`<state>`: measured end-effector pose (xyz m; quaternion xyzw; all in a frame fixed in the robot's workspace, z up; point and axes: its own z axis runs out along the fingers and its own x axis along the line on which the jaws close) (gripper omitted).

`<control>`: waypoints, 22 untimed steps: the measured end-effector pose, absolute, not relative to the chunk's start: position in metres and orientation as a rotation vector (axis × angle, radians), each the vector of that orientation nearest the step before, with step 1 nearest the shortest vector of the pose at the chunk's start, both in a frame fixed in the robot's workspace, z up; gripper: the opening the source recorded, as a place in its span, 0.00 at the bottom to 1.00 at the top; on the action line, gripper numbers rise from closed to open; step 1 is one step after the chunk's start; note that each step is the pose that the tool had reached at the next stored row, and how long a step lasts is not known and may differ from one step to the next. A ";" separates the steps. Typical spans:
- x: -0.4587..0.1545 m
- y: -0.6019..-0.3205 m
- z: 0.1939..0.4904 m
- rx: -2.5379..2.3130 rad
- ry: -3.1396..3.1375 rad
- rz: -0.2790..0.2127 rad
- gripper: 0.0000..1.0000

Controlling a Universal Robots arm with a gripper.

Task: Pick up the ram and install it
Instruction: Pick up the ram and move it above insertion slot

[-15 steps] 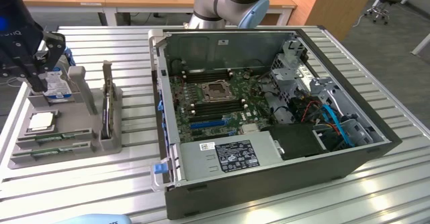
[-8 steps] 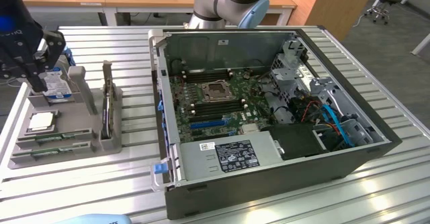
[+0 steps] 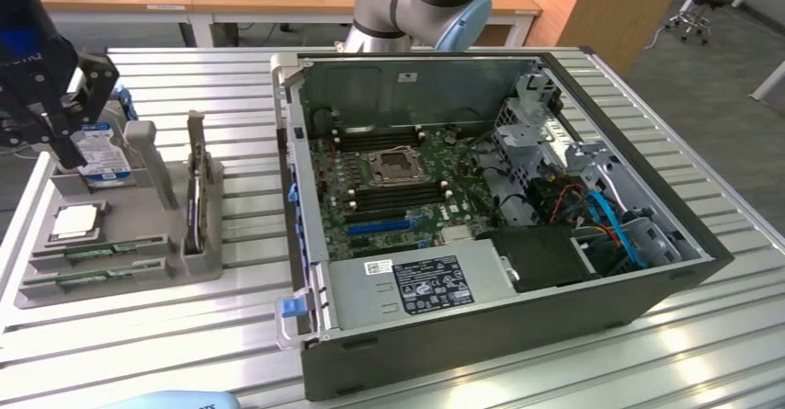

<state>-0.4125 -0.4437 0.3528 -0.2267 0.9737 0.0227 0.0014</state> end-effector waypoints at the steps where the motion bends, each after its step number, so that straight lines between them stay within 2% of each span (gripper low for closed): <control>1: -0.413 -0.444 0.353 -0.739 3.050 0.071 0.10; 22: -0.413 -0.444 0.353 -1.309 2.863 0.064 0.10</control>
